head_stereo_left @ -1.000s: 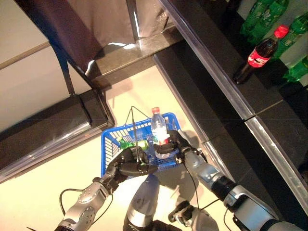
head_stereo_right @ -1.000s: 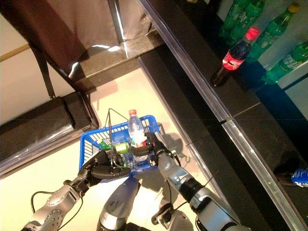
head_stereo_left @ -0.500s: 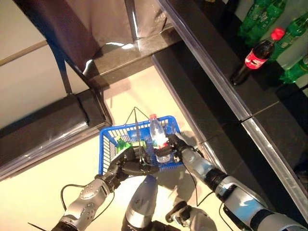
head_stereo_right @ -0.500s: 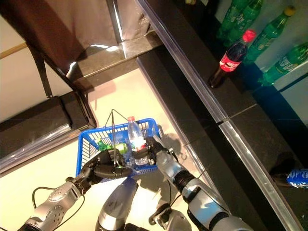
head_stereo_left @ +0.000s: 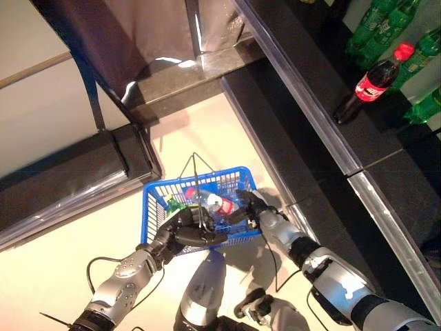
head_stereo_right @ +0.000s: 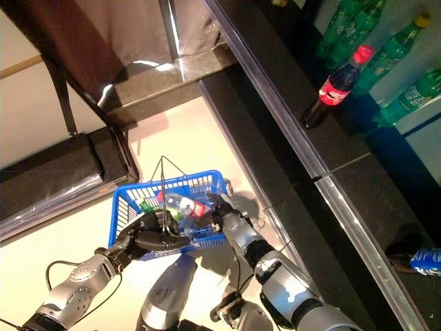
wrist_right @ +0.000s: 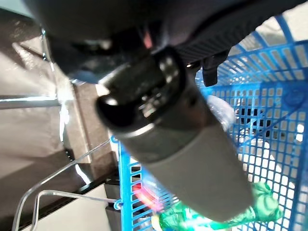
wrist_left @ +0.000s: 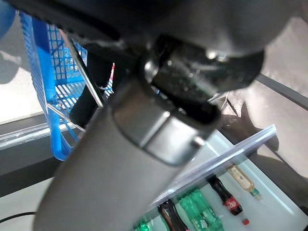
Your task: Pick up the drink and place into the basket.
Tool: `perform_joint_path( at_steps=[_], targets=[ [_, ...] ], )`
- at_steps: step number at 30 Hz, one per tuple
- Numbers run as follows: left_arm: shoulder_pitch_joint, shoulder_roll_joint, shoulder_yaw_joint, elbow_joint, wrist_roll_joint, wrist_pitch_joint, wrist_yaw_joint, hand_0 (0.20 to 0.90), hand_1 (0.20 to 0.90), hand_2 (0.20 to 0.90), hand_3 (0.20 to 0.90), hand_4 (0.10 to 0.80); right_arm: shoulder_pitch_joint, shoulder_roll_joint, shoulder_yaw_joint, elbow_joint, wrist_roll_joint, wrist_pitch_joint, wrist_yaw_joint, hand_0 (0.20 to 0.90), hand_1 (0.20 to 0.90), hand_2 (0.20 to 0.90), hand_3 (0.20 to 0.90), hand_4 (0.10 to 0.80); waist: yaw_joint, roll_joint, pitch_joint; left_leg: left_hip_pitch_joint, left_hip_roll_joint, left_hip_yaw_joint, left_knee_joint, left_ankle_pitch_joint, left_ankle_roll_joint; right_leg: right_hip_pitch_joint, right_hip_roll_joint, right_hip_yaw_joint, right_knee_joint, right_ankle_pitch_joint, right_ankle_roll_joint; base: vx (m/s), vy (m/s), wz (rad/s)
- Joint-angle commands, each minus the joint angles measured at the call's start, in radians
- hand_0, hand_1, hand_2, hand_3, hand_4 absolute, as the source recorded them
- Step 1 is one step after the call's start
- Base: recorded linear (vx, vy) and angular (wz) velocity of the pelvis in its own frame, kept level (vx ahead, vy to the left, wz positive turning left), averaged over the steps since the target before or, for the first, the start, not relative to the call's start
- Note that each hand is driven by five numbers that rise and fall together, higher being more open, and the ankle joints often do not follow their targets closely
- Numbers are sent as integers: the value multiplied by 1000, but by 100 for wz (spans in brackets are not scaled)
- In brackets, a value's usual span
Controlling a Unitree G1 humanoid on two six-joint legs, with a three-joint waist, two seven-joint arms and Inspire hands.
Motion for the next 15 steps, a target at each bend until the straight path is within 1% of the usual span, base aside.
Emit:
perform_joint_path(
  at_steps=[1, 7, 10, 12, 15],
  targets=[
    [-87, -85, 80, -472, -145, -225, -248, 300, 300, 300, 200, 100, 125, 19, 10, 82, 44, 16, 37, 900, 900, 900, 900, 800, 30, 25, -50, 16, -17, -30, 136, -168, 9, -35, 8, -5, -123, 241, -32, 23, 3, 4],
    [-75, -87, 85, -474, -145, -221, -248, 300, 300, 300, 200, 100, 146, 6, 0, 51, 70, -28, 14, 900, 900, 900, 900, 800, 25, 24, -52, 21, -12, -25, 135, -168, 9, -34, 6, -8, -119, 242, -31, 2, 0, 1],
    [-63, -86, 91, -471, -146, -222, -255, 300, 300, 300, 200, 100, 160, -7, -20, 29, 97, -66, -1, 900, 900, 900, 900, 800, 20, 24, -53, 26, -8, -21, 134, -166, 7, -30, 8, -7, -119, 242, -31, 0, 0, 0],
    [-52, -87, 94, -473, -141, -226, -257, 300, 300, 300, 200, 100, 172, -17, -30, -3, 108, -80, -15, 900, 900, 900, 900, 800, 16, 23, -54, 28, -6, -18, 135, -167, 7, -30, 8, -6, -116, 242, -31, 0, 0, 0],
    [-35, -89, 100, -469, -134, -233, -251, 300, 300, 300, 200, 100, 197, -45, -37, -108, 132, -109, -40, 900, 900, 900, 900, 800, 4, 19, -55, 32, 0, -13, 137, -168, 7, -32, 9, -2, -111, 241, -31, 0, 0, 0]
  ],
)
